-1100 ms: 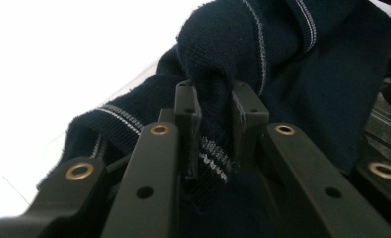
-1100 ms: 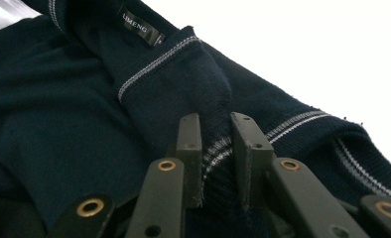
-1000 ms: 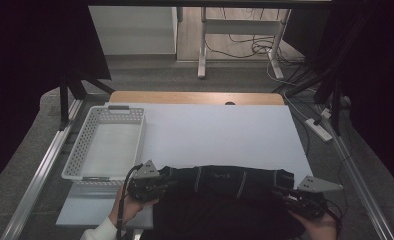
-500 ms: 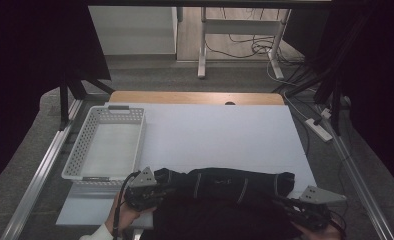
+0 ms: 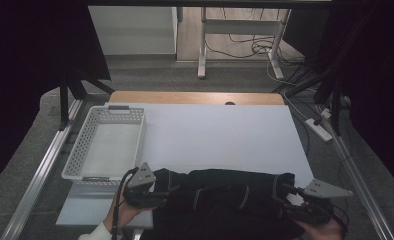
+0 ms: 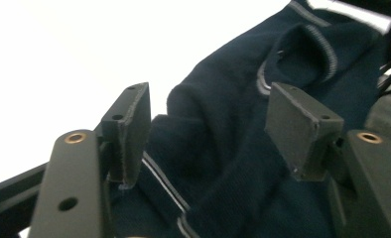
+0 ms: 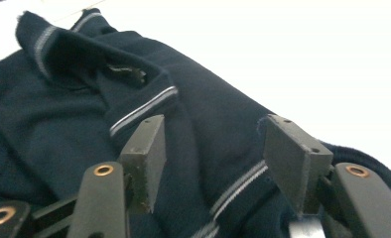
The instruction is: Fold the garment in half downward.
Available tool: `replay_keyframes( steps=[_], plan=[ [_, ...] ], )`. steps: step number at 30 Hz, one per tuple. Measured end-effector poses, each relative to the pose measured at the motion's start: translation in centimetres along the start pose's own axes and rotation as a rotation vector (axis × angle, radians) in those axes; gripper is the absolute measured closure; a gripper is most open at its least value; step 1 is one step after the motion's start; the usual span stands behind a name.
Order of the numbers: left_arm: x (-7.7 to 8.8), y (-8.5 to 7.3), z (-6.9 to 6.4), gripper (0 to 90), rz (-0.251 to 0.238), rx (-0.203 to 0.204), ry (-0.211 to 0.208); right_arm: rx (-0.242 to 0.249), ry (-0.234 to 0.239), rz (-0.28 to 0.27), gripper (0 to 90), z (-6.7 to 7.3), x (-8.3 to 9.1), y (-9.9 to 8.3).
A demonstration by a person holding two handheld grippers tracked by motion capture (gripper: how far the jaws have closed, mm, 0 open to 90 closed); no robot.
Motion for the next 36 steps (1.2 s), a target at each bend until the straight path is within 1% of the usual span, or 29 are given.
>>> replay_keyframes(
  steps=[3,5,8,9,12,15,17,18,20,21,22,25,27,30,32,36],
  plan=[
    [-1.3,1.1,0.4,32.6,0.033,-0.014,0.026,0.027,0.000,0.024,40.6,-0.3,-1.5,0.9],
    [-2.0,1.7,0.8,32.5,0.052,-0.016,0.032,0.033,0.000,0.035,39.9,-0.5,-2.5,1.6],
    [-3.2,2.8,1.4,31.2,0.081,-0.020,0.022,0.037,0.007,0.051,39.2,-1.2,-3.8,2.5],
    [-3.6,3.2,1.6,29.9,0.089,-0.021,0.025,0.036,0.008,0.056,39.1,-1.4,-4.2,2.8],
    [-4.8,4.1,2.4,29.0,0.098,-0.019,0.029,0.043,0.003,0.075,38.6,-1.9,-5.5,3.6],
    [-5.7,4.8,3.4,27.9,0.108,-0.005,0.028,0.040,0.020,0.087,37.7,-2.2,-6.6,4.1],
    [-6.0,4.9,3.8,27.4,0.113,0.005,0.021,0.049,0.017,0.092,37.4,-2.2,-7.2,4.4],
    [-6.1,4.9,4.0,27.2,0.118,0.004,0.017,0.049,0.026,0.093,37.2,-2.3,-7.4,4.5],
    [-6.2,4.7,4.2,26.4,0.128,0.005,0.029,0.045,0.029,0.082,37.2,-2.3,-7.8,4.5],
    [-6.3,4.4,4.3,26.3,0.129,0.013,0.026,0.046,0.033,0.087,37.0,-2.3,-7.9,4.4],
    [-6.3,4.2,4.4,26.2,0.134,0.013,0.028,0.054,0.032,0.104,36.7,-2.4,-8.1,4.3],
    [-6.8,3.6,4.6,25.1,0.171,0.005,0.032,0.051,0.030,0.112,36.7,-2.5,-8.2,3.9],
    [-7.2,3.5,4.7,23.2,0.201,0.004,0.043,0.065,0.014,0.127,36.7,-2.7,-8.2,3.7],
    [-7.4,3.4,4.7,23.0,0.210,0.004,0.046,0.058,0.007,0.137,36.4,-2.9,-8.3,3.5],
    [-7.3,3.4,4.9,23.0,0.207,0.009,0.048,0.053,0.005,0.138,36.4,-3.1,-8.3,3.4],
    [-7.3,3.3,5.2,23.1,0.213,0.017,0.047,0.058,-0.003,0.147,36.2,-3.4,-8.4,3.2]
  ],
)
Point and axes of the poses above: each handheld gripper's, and its own axes: x roughly backward along the jaws, y roughly out of its top, z roughly to its left, the point moved 2 cm from there along -x, roughly forward along the jaws, and after that the axes turned 6 degrees about -y, right-handed, at the moved point
